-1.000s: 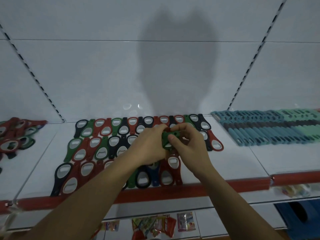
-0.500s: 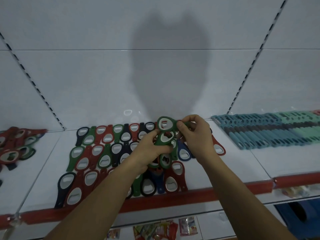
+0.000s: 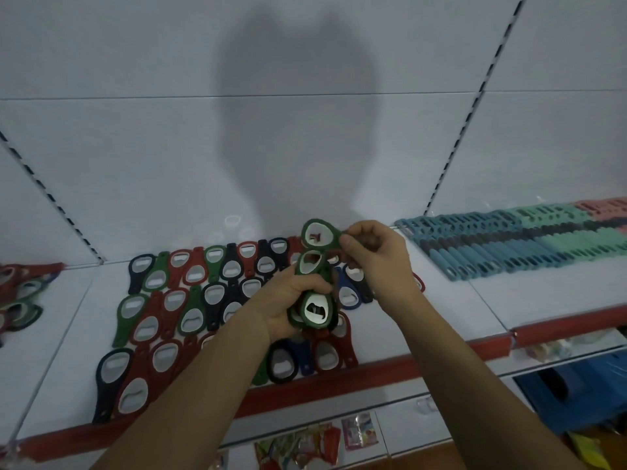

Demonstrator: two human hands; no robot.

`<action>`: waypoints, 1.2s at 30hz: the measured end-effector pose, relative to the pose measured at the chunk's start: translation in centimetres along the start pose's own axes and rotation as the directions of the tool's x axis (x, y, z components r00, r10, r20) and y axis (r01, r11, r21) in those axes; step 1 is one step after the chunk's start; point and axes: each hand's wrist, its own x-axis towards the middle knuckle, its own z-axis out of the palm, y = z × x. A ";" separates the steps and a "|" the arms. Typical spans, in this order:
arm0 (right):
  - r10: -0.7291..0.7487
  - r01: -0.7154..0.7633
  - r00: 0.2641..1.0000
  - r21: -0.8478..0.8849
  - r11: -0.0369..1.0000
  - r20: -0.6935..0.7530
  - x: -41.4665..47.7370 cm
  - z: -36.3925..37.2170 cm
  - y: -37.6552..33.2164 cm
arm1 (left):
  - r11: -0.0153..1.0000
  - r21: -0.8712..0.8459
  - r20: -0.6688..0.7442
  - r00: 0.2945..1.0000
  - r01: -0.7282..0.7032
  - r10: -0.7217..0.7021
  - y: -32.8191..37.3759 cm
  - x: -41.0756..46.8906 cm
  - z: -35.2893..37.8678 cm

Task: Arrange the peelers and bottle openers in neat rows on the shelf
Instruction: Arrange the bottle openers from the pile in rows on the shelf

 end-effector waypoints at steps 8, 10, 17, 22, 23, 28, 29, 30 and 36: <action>0.166 -0.167 0.985 0.000 0.986 0.037 -2.6 -5.4 1.8 | 0.993 -0.118 0.033 0.999 0.024 -0.020 0.3 -0.1 -1.1; 0.181 -0.174 0.978 -0.068 0.982 0.102 -3.6 -6.4 2.5 | 0.995 -0.098 0.049 0.999 0.016 -0.011 0.3 -0.1 -0.8; 0.171 -0.103 0.951 -0.258 0.961 0.259 -2.9 -8.2 4.2 | 0.990 -0.085 -0.151 0.984 -0.112 0.099 0.6 0.3 0.7; 0.096 0.127 0.928 -0.547 0.828 0.361 -3.2 -7.9 6.1 | 0.988 0.048 -0.269 0.950 -0.150 0.157 -0.6 0.1 1.8; 0.062 0.183 0.931 -0.607 0.773 0.359 -3.1 -7.8 6.2 | 0.982 0.141 -0.305 0.937 -0.129 0.167 -0.7 0.0 1.9; -0.066 0.412 0.875 -0.665 0.623 0.480 -3.3 -8.5 6.5 | 0.757 0.653 -0.330 0.899 -0.002 0.287 -0.6 -1.4 2.6; -0.080 0.446 0.852 -0.637 0.629 0.517 -3.4 -8.8 6.6 | 0.693 0.720 -0.326 0.893 0.020 0.312 -0.6 -1.6 2.8; -0.098 0.486 0.824 -0.608 0.627 0.557 -3.4 -9.0 6.7 | 0.620 0.783 -0.318 0.885 0.044 0.339 -0.6 -1.8 3.0; -0.132 0.577 0.746 -0.535 0.617 0.652 -3.7 -9.1 6.7 | 0.163 0.972 -0.219 0.907 0.170 0.359 -1.4 -2.4 3.8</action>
